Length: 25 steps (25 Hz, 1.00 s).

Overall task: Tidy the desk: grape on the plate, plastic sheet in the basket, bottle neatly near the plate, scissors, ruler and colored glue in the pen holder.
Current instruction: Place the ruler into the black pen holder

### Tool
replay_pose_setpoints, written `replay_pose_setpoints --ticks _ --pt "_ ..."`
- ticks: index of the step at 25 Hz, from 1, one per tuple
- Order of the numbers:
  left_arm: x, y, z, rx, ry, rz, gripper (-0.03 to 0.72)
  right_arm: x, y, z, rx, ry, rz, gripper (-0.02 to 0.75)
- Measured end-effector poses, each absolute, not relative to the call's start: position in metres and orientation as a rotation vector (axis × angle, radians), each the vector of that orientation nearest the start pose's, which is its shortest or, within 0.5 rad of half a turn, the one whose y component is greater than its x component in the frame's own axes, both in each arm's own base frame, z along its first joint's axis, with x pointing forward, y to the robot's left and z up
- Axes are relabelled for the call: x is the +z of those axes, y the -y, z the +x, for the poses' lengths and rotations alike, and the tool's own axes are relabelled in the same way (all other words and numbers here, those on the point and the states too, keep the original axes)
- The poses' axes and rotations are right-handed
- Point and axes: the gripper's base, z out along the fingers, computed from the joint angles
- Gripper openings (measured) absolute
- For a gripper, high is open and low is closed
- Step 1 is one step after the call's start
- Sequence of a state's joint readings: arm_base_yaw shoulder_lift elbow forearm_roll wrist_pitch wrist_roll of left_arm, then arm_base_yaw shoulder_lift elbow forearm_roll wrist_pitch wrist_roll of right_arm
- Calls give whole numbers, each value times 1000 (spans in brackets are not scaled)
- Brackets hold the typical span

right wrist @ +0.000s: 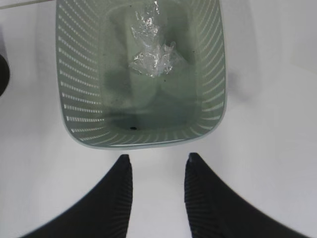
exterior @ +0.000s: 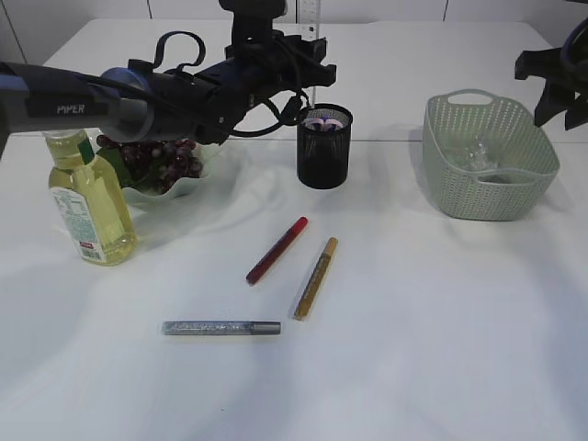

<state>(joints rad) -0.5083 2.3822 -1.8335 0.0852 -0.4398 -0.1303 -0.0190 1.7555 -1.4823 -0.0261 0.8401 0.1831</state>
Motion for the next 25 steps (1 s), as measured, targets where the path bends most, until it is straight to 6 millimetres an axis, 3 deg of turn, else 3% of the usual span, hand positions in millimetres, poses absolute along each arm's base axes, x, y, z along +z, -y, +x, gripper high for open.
replay_pose_setpoints --ticks 10,25 --pt "196 276 489 -477 -1555 382 270 292 9 389 30 -2569 245 296" --pt "175 275 492 -415 -1555 518 270 293 9 391 33 -2540 241 296"
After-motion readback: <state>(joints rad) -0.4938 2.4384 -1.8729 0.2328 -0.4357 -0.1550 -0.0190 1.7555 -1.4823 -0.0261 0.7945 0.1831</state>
